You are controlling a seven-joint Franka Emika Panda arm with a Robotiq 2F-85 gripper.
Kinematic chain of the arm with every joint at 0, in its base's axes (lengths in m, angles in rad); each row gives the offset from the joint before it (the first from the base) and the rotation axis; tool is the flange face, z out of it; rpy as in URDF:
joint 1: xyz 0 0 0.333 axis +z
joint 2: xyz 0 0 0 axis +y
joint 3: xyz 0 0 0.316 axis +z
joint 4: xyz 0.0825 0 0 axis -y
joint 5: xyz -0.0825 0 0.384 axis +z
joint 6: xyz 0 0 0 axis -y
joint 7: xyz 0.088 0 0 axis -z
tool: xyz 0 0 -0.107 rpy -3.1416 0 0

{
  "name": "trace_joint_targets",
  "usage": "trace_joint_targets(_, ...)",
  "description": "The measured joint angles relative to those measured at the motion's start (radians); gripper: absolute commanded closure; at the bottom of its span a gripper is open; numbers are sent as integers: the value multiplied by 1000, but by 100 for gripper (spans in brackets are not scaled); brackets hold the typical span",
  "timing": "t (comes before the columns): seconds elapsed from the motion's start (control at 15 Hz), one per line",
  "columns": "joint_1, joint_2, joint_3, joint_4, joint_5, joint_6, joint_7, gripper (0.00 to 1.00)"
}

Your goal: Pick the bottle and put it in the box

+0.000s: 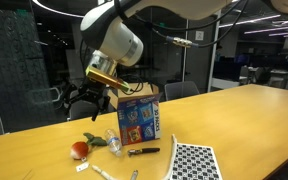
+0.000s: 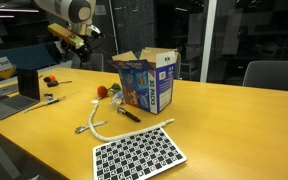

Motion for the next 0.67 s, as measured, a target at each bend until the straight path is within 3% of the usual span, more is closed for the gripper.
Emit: trace_joint_targets(0.67,21,241,-71,60,-240,-4,0,0)
